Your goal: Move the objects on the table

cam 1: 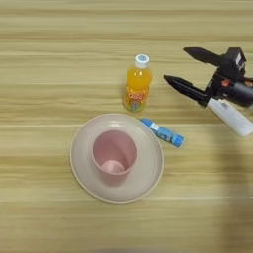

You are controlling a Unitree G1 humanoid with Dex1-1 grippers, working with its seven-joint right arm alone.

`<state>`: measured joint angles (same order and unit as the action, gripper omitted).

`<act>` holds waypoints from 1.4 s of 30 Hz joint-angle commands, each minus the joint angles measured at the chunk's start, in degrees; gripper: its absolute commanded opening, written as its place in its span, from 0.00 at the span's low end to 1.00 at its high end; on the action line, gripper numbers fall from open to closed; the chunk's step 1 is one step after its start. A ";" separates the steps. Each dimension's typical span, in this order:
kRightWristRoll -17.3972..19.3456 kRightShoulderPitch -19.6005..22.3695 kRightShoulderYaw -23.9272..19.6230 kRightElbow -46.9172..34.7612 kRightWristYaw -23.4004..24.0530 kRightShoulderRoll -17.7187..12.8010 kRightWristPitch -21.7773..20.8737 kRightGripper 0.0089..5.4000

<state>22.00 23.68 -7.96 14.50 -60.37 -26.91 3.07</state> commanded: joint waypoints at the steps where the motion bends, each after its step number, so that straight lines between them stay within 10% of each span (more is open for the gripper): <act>1: -0.83 4.13 0.09 -3.18 5.17 1.34 -0.89 0.99; 42: -18.33 8.80 11.18 10.34 20.98 12.15 -12.61 0.99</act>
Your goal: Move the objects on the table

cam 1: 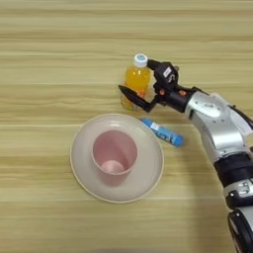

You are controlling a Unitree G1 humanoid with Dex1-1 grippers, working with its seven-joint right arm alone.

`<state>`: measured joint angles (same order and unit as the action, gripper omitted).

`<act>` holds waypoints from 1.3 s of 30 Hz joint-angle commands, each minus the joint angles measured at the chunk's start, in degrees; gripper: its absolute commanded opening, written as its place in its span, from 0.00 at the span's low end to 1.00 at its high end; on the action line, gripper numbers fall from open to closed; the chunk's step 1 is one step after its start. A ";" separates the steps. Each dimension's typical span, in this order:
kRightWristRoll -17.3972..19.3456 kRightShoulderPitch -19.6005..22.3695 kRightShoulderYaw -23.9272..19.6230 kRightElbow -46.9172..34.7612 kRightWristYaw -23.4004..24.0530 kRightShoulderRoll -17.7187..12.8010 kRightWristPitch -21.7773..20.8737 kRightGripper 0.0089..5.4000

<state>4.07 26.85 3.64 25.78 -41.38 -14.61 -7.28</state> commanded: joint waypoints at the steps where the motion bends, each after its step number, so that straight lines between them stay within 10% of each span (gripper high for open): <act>1: -0.64 5.79 -0.39 -0.47 2.22 -0.14 -2.41 0.97; 17: -1.97 6.45 -0.36 2.25 4.28 -0.02 -4.36 0.67; 39: 1.50 7.45 -4.80 -0.84 3.61 -2.12 -3.15 0.66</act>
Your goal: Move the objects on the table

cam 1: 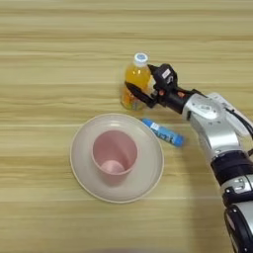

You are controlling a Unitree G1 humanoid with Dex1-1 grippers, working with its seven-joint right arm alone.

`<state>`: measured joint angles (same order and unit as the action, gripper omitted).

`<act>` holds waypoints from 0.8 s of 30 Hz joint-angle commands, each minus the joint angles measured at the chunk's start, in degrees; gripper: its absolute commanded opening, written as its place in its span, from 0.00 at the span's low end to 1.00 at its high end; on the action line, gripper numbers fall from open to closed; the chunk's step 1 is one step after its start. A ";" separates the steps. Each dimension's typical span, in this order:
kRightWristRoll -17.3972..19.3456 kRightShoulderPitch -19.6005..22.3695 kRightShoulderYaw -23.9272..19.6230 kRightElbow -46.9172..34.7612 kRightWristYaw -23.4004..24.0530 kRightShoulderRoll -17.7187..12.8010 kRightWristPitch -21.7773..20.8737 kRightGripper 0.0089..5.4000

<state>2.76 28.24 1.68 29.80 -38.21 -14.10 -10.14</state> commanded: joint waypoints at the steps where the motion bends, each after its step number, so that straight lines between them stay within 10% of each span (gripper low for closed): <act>1: 3.29 6.11 -3.40 -5.25 0.24 -3.15 0.01 0.66; 24: 11.51 -3.01 -13.13 -12.14 -11.20 -16.53 3.89 0.66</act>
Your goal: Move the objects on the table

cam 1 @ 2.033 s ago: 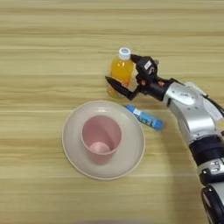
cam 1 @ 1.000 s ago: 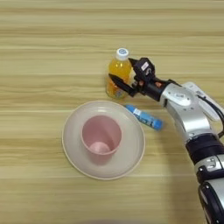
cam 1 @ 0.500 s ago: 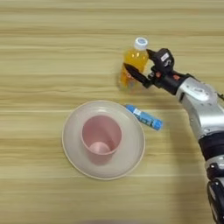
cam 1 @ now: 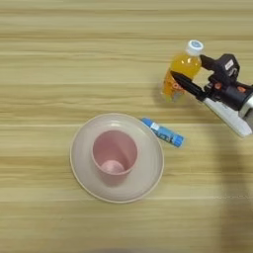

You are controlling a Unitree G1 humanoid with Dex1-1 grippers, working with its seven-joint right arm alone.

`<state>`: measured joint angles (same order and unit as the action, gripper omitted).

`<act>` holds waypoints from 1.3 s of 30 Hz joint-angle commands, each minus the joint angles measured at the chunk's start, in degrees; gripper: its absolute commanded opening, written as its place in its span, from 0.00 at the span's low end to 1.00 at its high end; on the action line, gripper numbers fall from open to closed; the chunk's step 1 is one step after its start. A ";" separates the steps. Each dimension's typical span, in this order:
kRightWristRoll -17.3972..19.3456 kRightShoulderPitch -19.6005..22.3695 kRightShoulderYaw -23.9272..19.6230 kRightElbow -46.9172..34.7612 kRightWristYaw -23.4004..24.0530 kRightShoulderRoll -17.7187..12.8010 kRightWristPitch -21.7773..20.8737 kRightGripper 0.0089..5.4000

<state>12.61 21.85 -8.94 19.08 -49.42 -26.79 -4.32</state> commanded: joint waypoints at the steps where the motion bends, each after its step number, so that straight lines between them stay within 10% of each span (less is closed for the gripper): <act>1: 1.61 3.15 -2.73 -1.03 -0.23 -4.13 -2.12 0.66; 39: -0.33 -1.54 -2.99 3.48 -5.06 -6.88 -7.09 0.66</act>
<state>11.71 17.06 -10.76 24.77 -55.71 -30.70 -9.32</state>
